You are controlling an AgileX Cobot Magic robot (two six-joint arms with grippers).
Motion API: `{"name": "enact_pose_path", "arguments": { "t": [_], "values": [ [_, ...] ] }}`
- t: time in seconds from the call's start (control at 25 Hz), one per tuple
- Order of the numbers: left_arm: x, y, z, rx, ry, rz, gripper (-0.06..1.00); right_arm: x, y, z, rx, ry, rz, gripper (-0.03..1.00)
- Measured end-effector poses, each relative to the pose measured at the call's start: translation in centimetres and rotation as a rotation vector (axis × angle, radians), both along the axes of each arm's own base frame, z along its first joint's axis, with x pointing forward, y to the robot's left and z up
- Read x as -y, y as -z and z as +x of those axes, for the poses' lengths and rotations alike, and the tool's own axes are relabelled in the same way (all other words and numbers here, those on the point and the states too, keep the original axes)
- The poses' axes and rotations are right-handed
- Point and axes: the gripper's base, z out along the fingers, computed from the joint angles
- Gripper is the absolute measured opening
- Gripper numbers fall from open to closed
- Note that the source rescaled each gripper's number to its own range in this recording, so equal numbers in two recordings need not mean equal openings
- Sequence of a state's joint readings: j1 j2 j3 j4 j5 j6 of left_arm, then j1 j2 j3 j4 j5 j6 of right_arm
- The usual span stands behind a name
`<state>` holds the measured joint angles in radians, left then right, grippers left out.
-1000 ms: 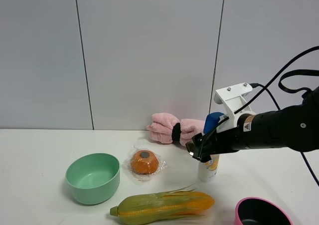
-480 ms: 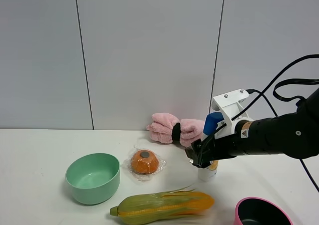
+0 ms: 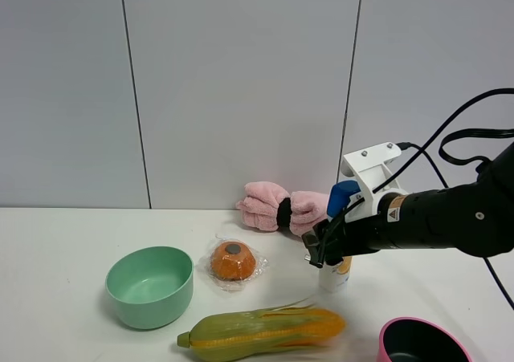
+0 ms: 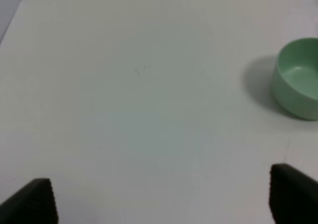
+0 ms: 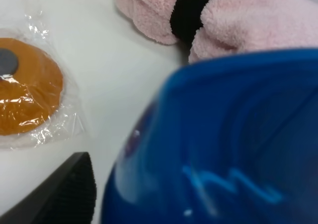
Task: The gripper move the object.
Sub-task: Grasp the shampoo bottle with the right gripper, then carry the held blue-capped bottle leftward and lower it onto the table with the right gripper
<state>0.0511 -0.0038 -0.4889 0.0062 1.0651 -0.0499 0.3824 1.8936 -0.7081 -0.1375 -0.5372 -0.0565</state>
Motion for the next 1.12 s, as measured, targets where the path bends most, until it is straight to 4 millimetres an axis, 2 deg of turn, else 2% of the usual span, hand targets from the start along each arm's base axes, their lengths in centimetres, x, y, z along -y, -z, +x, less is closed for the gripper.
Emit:
{"name": "enact_pose_path", "arguments": {
  "t": [0.2,0.64,0.8,0.88,1.12],
  "values": [
    [0.0,0.0,0.0,0.0,0.0,0.0,1.0,0.0,0.0,0.0,0.0,-0.002,0.0,0.02],
    [0.0,0.0,0.0,0.0,0.0,0.0,1.0,-0.1,-0.1,0.0,0.007,0.002,0.014,0.01],
    [0.0,0.0,0.0,0.0,0.0,0.0,1.0,-0.7,-0.3,-0.3,-0.001,0.002,0.051,0.01],
    [0.0,0.0,0.0,0.0,0.0,0.0,1.0,-1.5,-1.1,-0.7,0.015,-0.023,0.063,0.01],
    [0.0,0.0,0.0,0.0,0.0,0.0,1.0,-4.1,-5.0,-2.4,0.121,-0.153,0.088,0.01]
  ]
}}
